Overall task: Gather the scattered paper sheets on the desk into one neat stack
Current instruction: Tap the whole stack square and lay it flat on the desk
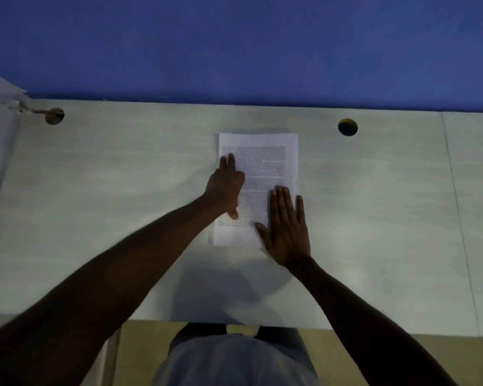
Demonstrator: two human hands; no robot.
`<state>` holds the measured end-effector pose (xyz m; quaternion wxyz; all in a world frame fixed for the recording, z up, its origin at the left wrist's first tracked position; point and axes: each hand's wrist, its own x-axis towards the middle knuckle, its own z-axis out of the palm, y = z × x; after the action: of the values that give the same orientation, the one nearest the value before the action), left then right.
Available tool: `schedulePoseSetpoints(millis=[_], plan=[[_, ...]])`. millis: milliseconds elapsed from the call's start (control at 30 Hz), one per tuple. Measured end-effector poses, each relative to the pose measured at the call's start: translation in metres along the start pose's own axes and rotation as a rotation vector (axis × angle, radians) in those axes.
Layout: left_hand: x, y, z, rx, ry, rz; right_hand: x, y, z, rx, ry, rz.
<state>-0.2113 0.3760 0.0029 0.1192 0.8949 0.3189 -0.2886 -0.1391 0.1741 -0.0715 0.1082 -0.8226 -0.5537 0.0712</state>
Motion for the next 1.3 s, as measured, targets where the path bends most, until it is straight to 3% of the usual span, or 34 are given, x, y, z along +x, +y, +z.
schedulePoseSetpoints(millis=[333, 700, 767, 900, 1000, 1067, 1167, 1300], plan=[[-0.001, 0.005, 0.001, 0.052, -0.003, 0.01, -0.033, 0.009, -0.001, -0.023, -0.066, -0.041], [-0.01, -0.001, -0.001, 0.018, 0.016, 0.033, -0.128, 0.026, -0.018, 0.007, -0.166, -0.129], [-0.013, -0.003, 0.001, -0.013, 0.035, 0.018, -0.127, 0.028, -0.028, 0.014, -0.116, -0.128], [-0.015, -0.006, 0.002, -0.021, 0.072, 0.025, -0.103, 0.014, -0.051, 0.024, 0.196, -0.091], [-0.015, -0.009, 0.002, 0.002, 0.096, 0.036, -0.071, -0.035, -0.048, 0.143, 0.256, -0.022], [-0.015, -0.01, 0.002, 0.008, 0.104, 0.058, -0.054, -0.08, -0.03, 0.204, 0.196, 0.002], [-0.015, -0.012, 0.001, -0.006, 0.103, 0.074, -0.046, -0.138, 0.003, 0.228, -0.021, 0.016], [-0.012, -0.014, 0.005, -0.001, 0.108, 0.083, -0.055, -0.159, 0.037, 0.187, -0.154, 0.091]])
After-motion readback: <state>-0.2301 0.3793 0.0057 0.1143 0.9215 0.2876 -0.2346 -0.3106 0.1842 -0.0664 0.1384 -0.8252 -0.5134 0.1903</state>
